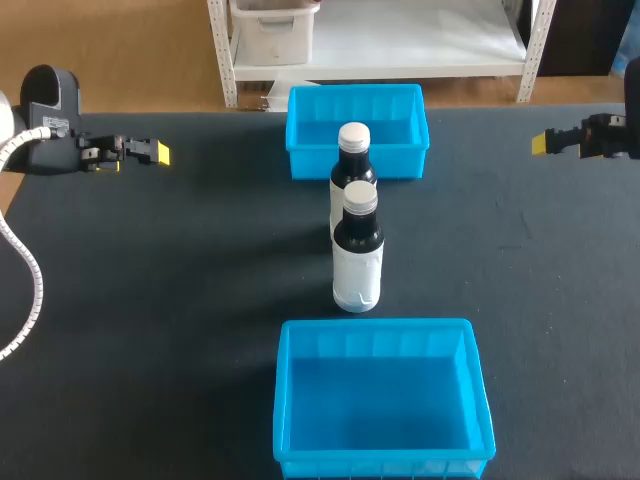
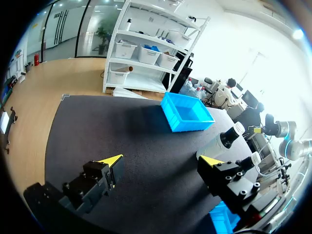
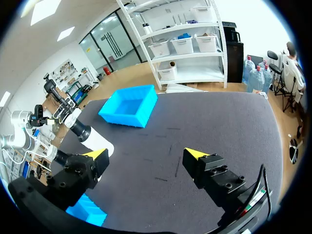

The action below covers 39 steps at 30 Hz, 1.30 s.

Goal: Pick up the bottle, and place it in the far bin if it is heavy, or in the near bin if it is light.

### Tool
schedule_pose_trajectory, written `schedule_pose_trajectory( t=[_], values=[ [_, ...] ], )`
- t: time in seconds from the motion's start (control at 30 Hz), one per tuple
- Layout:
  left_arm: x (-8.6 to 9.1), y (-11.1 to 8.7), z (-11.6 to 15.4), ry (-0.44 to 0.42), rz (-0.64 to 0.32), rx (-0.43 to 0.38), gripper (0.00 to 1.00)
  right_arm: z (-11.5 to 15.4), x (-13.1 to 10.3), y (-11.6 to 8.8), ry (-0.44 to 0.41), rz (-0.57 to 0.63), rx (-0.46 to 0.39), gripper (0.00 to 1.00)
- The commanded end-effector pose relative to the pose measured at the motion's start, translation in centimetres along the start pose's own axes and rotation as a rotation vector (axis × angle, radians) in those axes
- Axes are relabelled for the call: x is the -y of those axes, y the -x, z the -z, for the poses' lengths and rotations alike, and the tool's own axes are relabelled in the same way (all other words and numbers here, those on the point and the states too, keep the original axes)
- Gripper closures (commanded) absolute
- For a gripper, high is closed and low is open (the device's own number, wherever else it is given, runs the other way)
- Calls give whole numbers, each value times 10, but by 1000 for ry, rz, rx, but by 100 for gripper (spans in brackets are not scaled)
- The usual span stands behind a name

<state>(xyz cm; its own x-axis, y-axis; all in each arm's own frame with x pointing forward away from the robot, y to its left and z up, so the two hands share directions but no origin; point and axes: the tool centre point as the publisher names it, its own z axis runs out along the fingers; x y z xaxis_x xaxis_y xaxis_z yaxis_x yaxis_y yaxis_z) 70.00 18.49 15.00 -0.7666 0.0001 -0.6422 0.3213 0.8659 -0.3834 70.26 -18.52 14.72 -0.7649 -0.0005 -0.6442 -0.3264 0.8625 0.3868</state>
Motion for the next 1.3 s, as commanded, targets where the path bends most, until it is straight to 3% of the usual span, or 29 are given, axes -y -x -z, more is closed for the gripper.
schedule_pose_trajectory(
  t=[0.03, 0.57, 0.63, 0.67, 0.73, 0.83, 1.3],
  values=[
    [0, 0, 0, 0, 0, 0, 0, 2, -1, 0, -4, -1, 0, 0],
    [0, 0, 0, 0, 0, 0, 0, 2, -1, 0, -4, -1, 0, 0],
    [0, 0, 0, 0, 0, 0, 0, 21, 5, 18, 10, 121, 12, 0],
    [0, 0, 0, 0, 0, 0, 0, 29, 5, 26, 54, 187, -4, 0],
    [0, 0, 0, 0, 0, 0, 0, 44, 9, 37, 225, 291, -85, 0],
    [0, 0, 0, 0, 0, 0, 0, 64, 9, 37, 455, 518, -270, 0],
    [0, 0, 0, 0, 0, 0, 0, 64, 9, 37, 455, 518, -270, 0]
  ],
)
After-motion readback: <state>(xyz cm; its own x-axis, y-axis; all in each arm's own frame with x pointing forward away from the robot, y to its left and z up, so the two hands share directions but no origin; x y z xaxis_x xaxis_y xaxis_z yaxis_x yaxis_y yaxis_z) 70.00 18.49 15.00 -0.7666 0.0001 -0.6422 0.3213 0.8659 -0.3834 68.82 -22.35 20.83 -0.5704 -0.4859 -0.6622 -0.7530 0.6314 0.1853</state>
